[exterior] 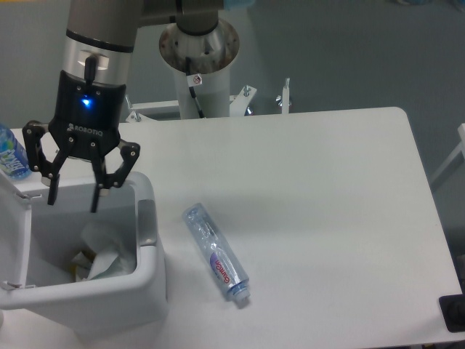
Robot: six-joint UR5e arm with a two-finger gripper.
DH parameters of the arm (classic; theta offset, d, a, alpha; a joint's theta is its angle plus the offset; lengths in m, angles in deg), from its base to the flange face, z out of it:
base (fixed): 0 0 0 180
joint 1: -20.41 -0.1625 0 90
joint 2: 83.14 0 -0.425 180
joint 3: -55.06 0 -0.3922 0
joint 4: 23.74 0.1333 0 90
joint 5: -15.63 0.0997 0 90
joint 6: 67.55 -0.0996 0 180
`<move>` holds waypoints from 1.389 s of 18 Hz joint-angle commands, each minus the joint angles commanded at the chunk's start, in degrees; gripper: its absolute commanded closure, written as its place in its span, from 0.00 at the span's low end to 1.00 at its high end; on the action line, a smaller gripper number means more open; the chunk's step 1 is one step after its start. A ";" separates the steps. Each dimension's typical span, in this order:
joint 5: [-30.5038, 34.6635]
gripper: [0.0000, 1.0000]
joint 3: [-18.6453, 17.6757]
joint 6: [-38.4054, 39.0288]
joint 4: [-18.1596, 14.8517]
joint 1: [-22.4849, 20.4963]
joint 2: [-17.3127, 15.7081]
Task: Place the trash in the trash can
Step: 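Move the gripper back and lower it onto the clear water bottle, then close the gripper around the bottle's capped end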
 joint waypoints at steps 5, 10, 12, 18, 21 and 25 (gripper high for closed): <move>0.26 0.00 -0.35 2.20 -0.26 -9.42 4.91; 7.27 0.00 -2.11 1.32 -0.26 -10.22 15.02; 8.70 0.00 -3.42 1.32 -0.18 -10.14 17.13; 12.30 0.00 -6.85 0.71 0.70 -9.70 20.57; 14.14 0.00 -7.21 0.71 0.61 -8.56 22.93; 16.52 0.00 -6.33 0.71 0.53 -6.71 24.43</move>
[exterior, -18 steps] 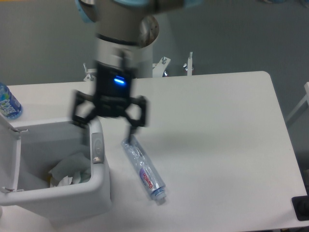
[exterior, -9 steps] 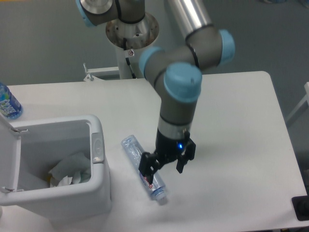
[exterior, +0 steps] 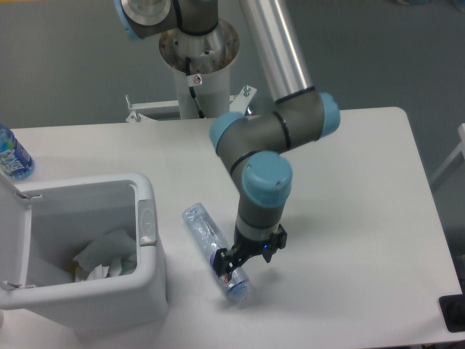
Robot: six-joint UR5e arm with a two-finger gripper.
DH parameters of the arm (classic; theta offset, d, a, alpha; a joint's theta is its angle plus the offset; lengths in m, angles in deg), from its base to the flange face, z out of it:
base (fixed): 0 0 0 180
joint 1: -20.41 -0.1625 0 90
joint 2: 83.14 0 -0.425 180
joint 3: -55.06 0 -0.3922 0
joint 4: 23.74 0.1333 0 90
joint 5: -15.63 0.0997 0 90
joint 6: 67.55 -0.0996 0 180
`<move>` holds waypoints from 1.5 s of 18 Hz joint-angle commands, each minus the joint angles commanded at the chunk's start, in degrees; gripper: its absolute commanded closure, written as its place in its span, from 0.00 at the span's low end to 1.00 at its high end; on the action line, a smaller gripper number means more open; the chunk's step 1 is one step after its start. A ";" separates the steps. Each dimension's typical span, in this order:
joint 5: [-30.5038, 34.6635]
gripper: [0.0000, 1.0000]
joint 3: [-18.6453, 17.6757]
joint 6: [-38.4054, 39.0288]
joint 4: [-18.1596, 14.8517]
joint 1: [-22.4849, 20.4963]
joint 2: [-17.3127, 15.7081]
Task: Place the trash in the trash can
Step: 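Close the gripper around the bottle's capped end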
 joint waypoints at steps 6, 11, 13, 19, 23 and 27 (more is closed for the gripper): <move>0.17 0.00 0.52 0.09 -0.09 0.97 1.67; 1.84 0.00 1.41 0.26 -0.18 2.20 3.25; 2.63 0.01 1.41 0.18 -0.09 2.55 3.52; 3.34 0.28 1.32 0.00 -0.09 2.55 3.34; 4.31 0.30 1.49 -0.09 -0.09 2.55 3.34; 4.31 0.34 1.84 -1.49 -0.09 2.46 2.99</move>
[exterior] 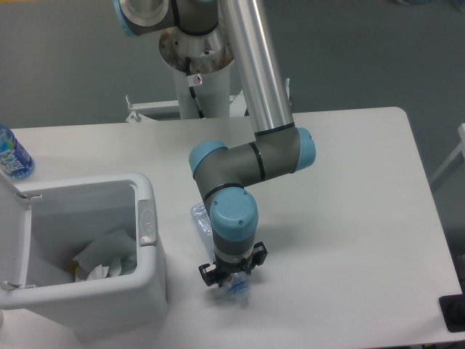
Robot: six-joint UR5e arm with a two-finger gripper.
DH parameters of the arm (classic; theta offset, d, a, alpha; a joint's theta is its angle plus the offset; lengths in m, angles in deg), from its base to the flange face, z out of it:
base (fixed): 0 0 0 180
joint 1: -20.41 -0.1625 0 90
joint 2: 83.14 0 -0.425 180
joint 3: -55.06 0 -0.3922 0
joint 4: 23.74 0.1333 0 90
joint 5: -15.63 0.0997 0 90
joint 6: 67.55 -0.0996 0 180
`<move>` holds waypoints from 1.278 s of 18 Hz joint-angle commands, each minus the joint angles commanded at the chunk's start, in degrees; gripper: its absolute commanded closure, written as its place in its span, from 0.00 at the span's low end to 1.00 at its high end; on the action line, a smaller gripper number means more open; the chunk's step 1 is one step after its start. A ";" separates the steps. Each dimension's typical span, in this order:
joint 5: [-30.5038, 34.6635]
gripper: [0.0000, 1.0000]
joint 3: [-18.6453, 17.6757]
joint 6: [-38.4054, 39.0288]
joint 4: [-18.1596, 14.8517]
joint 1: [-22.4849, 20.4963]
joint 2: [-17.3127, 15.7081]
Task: Place the trash in the trash can
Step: 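Close the gripper around the bottle's capped end, then lift the bottle and carry it over the white bin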
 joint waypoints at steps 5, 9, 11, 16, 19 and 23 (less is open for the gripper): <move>0.44 0.35 2.46 -2.19 -0.09 -0.09 -0.09; 0.44 0.40 3.34 -2.64 -0.18 -0.61 -0.53; 0.44 0.40 4.83 -3.25 -0.18 -1.92 -1.67; -1.22 0.39 15.36 -2.73 0.43 -6.41 -7.02; -4.91 0.39 19.76 -2.64 2.37 -7.91 -10.54; -8.69 0.39 22.32 -1.32 3.51 -7.48 -15.02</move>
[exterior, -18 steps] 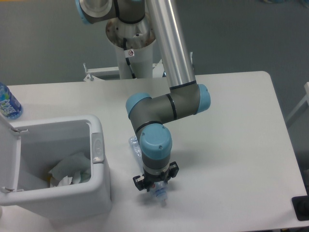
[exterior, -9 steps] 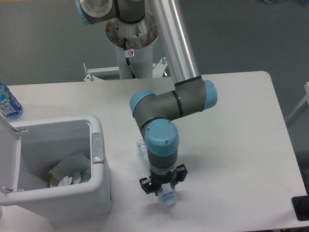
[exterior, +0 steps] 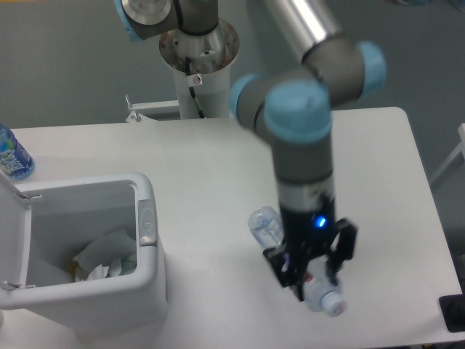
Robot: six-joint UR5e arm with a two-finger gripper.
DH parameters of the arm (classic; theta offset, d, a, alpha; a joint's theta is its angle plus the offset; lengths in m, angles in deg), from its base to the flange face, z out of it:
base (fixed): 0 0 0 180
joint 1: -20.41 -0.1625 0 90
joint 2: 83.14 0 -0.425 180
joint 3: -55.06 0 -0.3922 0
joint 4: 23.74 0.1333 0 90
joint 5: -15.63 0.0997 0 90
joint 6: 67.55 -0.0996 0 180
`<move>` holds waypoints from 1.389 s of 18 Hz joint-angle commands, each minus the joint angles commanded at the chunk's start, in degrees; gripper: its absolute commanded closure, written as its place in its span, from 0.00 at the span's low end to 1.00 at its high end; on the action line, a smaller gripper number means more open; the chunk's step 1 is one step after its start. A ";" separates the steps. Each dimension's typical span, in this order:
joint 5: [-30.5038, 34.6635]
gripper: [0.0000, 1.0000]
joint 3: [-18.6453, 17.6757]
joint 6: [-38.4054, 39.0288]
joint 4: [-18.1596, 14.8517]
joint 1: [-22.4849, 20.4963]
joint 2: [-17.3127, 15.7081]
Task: Place the trash in the trash can
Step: 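Lift the bottle and carry it over the white bin, then open the gripper to drop the bottle into the bin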
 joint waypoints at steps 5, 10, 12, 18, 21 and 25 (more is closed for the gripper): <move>-7.39 0.39 0.09 0.18 1.85 3.68 -3.96; -7.48 0.39 -0.78 0.26 1.85 11.94 -4.14; -7.57 0.39 -0.96 0.35 1.85 14.67 -3.62; -7.30 0.32 -4.30 0.44 1.94 18.46 -2.38; -7.39 0.00 -4.74 0.00 2.03 18.81 -1.77; -7.22 0.00 -4.83 0.18 1.85 18.90 -2.81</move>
